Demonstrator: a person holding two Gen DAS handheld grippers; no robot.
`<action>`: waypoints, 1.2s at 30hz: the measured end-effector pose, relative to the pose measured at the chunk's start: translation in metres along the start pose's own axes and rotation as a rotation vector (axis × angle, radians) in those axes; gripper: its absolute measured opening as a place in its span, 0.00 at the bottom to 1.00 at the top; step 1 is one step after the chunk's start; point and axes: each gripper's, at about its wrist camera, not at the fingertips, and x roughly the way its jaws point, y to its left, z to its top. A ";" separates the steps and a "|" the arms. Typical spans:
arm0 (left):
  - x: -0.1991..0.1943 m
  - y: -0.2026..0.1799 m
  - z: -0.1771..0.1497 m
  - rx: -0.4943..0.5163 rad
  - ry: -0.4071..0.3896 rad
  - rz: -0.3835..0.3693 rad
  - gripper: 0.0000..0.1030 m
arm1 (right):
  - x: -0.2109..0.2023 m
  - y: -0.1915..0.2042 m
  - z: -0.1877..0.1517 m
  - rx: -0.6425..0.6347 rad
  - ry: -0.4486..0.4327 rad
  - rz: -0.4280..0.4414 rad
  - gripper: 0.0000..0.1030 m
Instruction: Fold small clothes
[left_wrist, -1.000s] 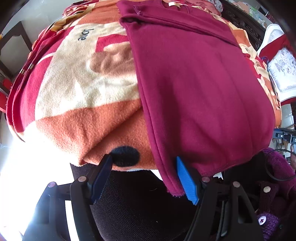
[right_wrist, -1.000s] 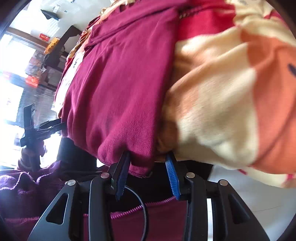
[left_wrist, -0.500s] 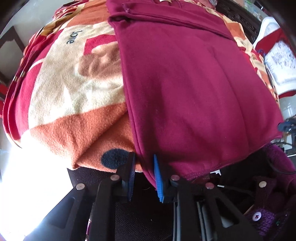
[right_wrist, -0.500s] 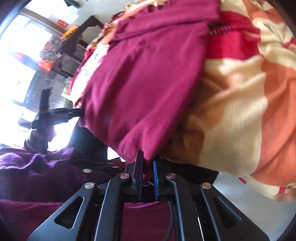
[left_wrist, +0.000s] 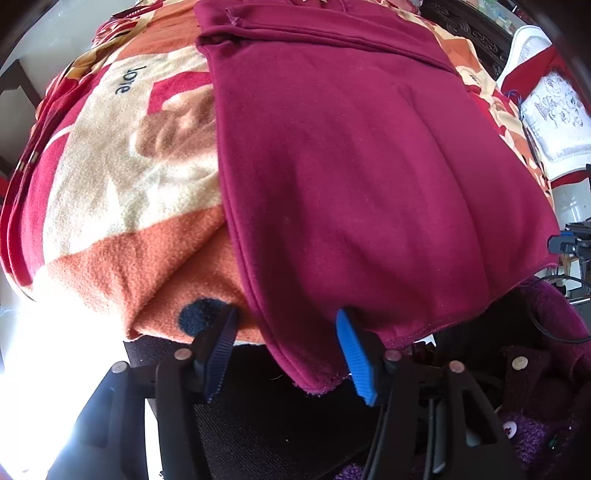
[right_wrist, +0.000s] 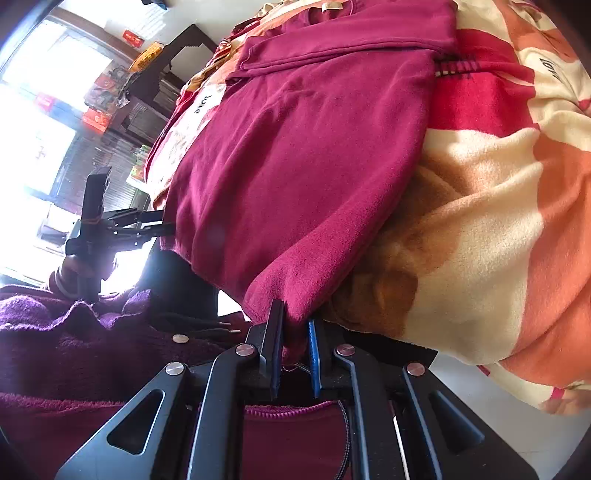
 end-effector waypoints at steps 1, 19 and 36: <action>0.001 -0.002 0.001 0.001 -0.001 -0.001 0.60 | 0.001 -0.001 0.000 0.005 -0.002 0.002 0.00; -0.011 0.019 0.009 -0.039 -0.020 -0.164 0.07 | -0.029 0.015 0.015 -0.058 -0.153 -0.025 0.00; -0.087 0.070 0.170 -0.169 -0.348 -0.323 0.07 | -0.084 -0.023 0.151 0.005 -0.495 -0.067 0.00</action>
